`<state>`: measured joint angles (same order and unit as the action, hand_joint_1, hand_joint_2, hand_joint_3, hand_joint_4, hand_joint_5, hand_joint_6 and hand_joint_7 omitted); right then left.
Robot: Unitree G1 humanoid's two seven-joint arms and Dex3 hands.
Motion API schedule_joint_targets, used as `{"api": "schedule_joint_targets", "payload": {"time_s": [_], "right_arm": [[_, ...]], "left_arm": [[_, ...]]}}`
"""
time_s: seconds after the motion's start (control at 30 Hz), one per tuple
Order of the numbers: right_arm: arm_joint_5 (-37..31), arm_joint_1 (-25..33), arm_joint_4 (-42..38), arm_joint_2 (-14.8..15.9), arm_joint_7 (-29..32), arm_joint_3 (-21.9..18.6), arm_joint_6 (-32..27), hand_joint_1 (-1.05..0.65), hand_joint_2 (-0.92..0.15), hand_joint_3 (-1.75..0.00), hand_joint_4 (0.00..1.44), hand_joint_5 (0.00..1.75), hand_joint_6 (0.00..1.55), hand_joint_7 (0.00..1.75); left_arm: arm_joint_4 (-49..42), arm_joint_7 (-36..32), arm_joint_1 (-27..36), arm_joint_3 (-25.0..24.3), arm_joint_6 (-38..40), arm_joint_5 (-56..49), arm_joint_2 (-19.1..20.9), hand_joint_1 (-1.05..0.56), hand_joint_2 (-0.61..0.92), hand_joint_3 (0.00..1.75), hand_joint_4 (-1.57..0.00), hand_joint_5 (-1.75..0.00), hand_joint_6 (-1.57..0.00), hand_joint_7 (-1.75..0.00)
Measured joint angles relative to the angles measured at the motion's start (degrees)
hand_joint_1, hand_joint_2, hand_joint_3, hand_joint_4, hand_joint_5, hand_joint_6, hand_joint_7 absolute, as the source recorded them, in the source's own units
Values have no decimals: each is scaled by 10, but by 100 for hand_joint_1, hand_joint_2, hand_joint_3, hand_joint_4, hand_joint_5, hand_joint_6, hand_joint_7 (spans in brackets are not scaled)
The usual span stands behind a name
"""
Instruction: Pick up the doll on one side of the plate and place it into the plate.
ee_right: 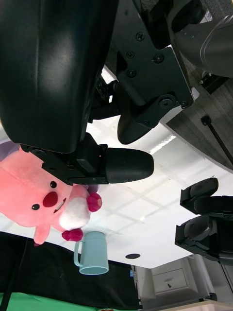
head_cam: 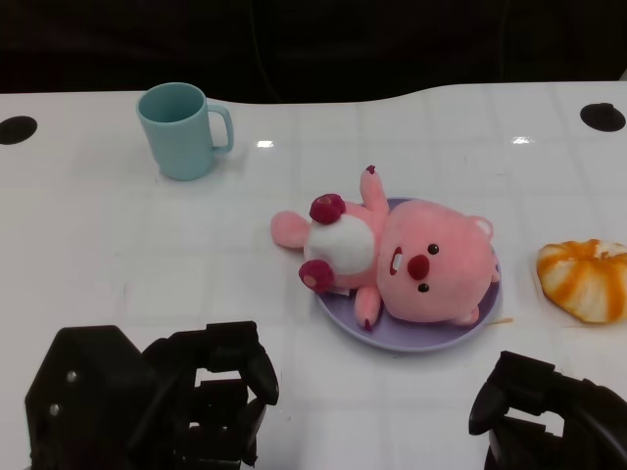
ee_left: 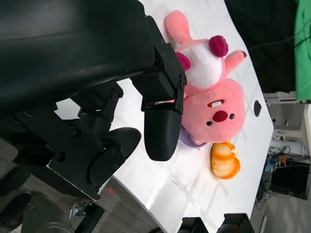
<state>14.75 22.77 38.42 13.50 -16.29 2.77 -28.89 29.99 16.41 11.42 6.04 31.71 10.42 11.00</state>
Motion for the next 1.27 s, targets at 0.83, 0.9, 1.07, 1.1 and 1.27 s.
{"api": "schedule_joint_targets", "payload": {"time_s": [0.83,0.9,1.07,1.1,1.27], "right_arm": [[-8,-36,-64,-2,-1,-4,35,-6,-68,-117,67,175,50,159],[-8,-37,-68,-2,-2,-4,40,-6,-68,-118,67,175,50,158],[-9,-38,-74,-2,-3,-4,42,-7,-67,-118,67,175,50,158],[-9,-38,-75,-2,-3,-4,42,-6,-67,-118,67,175,50,158],[-10,-39,-79,0,-9,-4,42,-6,-67,-118,67,175,51,158]], "left_arm": [[-116,29,-48,-33,17,84,-7,-3,53,133,-83,-175,-82,-156],[-117,31,-48,-32,16,84,-6,-3,53,133,-83,-175,-82,-156],[-120,32,-48,-23,9,81,-5,-5,52,132,-82,-175,-82,-155],[-120,32,-48,-22,9,81,-5,-5,53,131,-82,-175,-82,-154],[-121,31,-50,-15,8,78,-4,-3,52,133,-80,-175,-79,-156]]}}
